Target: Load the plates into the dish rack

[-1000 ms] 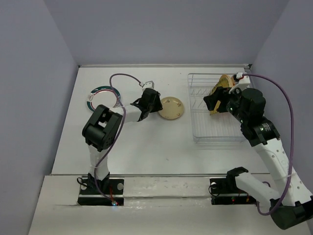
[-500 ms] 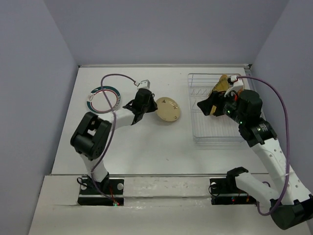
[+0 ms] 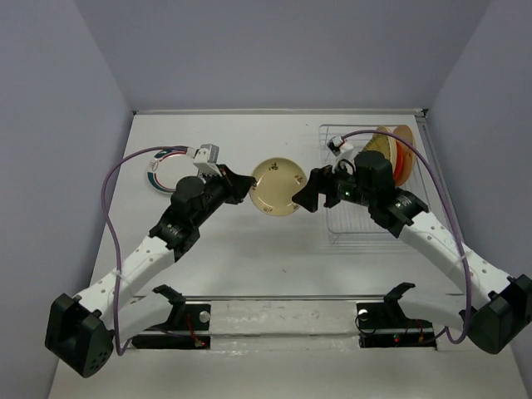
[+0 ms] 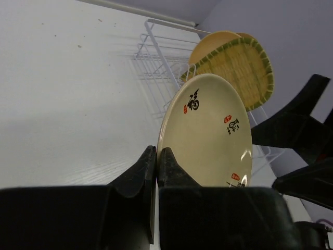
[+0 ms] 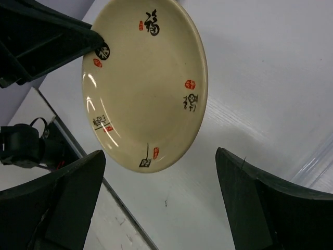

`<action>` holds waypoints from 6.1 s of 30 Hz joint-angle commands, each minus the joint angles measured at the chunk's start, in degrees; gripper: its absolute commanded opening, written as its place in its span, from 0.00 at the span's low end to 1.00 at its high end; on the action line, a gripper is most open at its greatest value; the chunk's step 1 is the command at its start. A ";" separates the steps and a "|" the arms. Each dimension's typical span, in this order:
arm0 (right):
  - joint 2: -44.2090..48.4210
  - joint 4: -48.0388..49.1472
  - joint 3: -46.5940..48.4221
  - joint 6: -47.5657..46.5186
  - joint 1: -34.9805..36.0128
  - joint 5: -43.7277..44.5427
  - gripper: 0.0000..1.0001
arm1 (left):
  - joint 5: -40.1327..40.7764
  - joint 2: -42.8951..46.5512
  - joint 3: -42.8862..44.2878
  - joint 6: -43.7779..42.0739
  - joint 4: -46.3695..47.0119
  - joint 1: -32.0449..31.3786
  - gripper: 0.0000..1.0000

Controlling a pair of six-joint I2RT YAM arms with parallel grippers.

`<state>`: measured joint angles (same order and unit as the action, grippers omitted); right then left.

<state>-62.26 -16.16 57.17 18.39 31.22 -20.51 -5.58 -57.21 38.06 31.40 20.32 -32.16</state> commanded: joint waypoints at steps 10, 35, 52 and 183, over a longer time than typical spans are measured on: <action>-3.75 14.11 -1.97 7.97 2.26 -5.31 0.24 | -9.79 9.74 -1.94 1.56 3.24 -0.27 0.16; -21.40 -9.50 25.80 -16.19 -8.63 68.06 0.07 | 6.55 20.56 -0.54 -19.44 -24.62 1.22 0.99; -30.90 -9.76 24.31 -13.92 -12.33 59.63 0.07 | 6.73 21.18 -0.80 -18.92 -24.27 2.45 0.99; -15.16 -6.51 22.63 -10.39 -5.03 67.09 0.07 | -17.46 16.43 0.25 -14.52 -15.73 14.25 0.99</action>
<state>-74.28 -23.75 75.16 10.90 28.08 37.91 -28.49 -41.17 33.54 23.75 9.19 -13.32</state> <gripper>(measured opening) 0.115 0.990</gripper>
